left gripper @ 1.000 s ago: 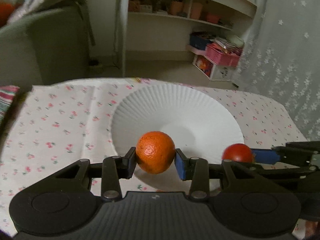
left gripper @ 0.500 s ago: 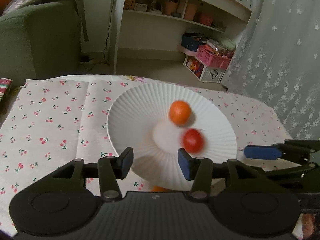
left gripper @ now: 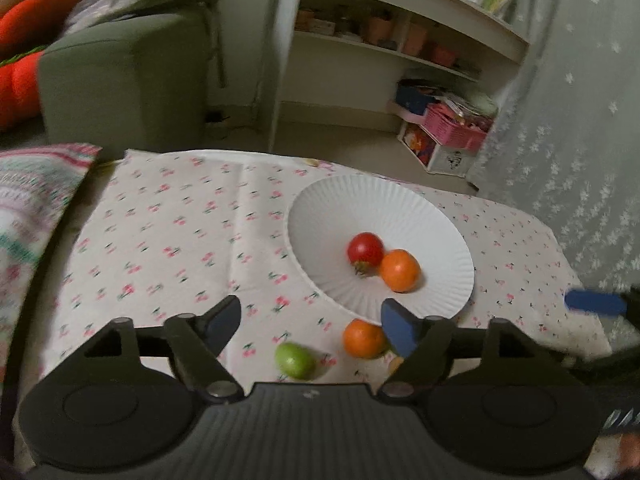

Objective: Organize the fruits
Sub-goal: 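Withdraw both tools from the plate toward the remaining fruits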

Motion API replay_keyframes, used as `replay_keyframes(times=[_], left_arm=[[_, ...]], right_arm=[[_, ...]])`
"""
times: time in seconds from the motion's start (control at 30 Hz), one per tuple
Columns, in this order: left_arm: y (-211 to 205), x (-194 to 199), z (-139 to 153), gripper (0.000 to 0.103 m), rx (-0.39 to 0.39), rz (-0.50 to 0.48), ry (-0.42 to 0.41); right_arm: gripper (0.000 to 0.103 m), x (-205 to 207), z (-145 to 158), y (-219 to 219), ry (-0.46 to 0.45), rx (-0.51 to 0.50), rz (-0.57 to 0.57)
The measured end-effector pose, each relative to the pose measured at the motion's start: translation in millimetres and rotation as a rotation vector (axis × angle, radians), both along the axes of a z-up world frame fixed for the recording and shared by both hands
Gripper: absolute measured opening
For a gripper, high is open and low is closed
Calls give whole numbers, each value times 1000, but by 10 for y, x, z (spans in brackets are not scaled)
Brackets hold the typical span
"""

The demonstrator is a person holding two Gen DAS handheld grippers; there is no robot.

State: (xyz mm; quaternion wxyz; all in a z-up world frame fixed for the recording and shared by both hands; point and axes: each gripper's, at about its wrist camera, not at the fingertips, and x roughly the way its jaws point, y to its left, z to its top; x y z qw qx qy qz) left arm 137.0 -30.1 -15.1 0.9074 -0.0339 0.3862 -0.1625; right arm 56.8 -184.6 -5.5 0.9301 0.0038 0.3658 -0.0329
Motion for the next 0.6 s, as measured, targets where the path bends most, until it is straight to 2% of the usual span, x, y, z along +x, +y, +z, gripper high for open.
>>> replay_keyframes(times=[0.1,0.2,0.27,0.33,0.4,0.47,0.6], left_arm=[[141,-92,72,62,-1,26,-5],[271,-224,123,64,4,65,-13],[354,-340,161,65,-67,91,-5],[387,-481,182,77,-175,126,6],[332,-611,216,79,-239,119,20],[301,-707,271,79,-263,110,17],[389,-799,335,81,-268,170,-26]], right_arm=[[103,-71,-61,117,53,-6,-13],[103,-165,-57,217,61,-28,-16],[103,-243,-28,263,50,-19,-11],[103,-312,-1,271,41,38,-15],[103,-354,3,291,37,90,-39],[103,-383,-2,316,32,121,-57],[103,-476,-36,343,1,122,-85]])
